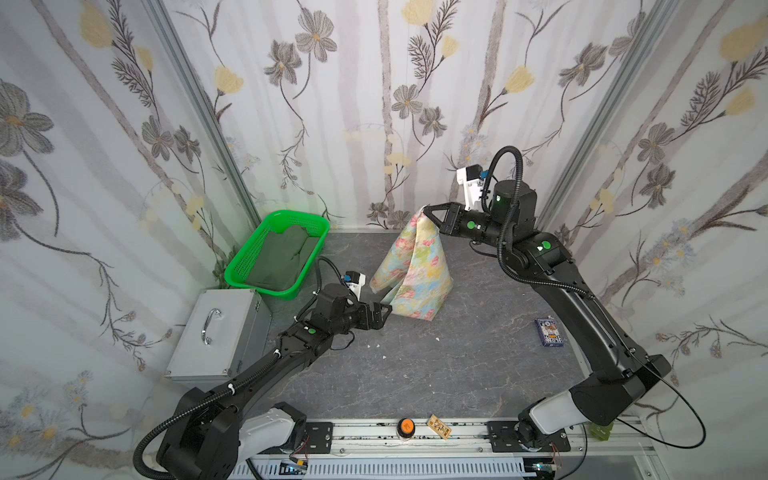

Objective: Fold and stack the skirts

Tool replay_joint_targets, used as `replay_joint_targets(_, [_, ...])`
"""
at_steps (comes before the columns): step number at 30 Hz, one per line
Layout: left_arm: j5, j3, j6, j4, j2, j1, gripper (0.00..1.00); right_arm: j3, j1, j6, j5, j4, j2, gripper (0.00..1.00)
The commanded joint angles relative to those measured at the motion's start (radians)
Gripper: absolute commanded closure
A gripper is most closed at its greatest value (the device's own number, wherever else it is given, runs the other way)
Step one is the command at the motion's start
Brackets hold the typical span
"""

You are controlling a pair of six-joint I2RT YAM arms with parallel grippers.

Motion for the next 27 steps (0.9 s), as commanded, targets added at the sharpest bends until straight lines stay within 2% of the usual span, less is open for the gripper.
replay_joint_targets(1, [0.043, 0.014, 0.033, 0.044, 0.021, -0.014, 0.00, 0.007, 0.000, 0.008, -0.024, 0.070, -0.004, 1.00])
replay_joint_targets(8, [0.081, 0.023, 0.040, 0.103, 0.068, -0.038, 0.00, 0.008, 0.001, 0.010, -0.037, 0.073, -0.011, 1.00])
replay_joint_targets(20, [0.065, 0.042, 0.018, 0.184, 0.156, -0.040, 0.02, 0.001, -0.001, 0.014, -0.055, 0.074, -0.039, 1.00])
replay_joint_targets(24, [0.052, 0.058, 0.019, 0.189, 0.157, -0.040, 0.14, -0.019, 0.001, 0.019, -0.057, 0.084, -0.053, 1.00])
replay_joint_targets(25, [0.050, 0.062, 0.019, 0.191, 0.154, -0.040, 0.20, -0.025, 0.000, 0.018, -0.056, 0.085, -0.057, 1.00])
replay_joint_targets(27, [0.055, 0.068, 0.017, 0.193, 0.152, -0.040, 0.38, -0.036, -0.001, 0.021, -0.053, 0.089, -0.064, 1.00])
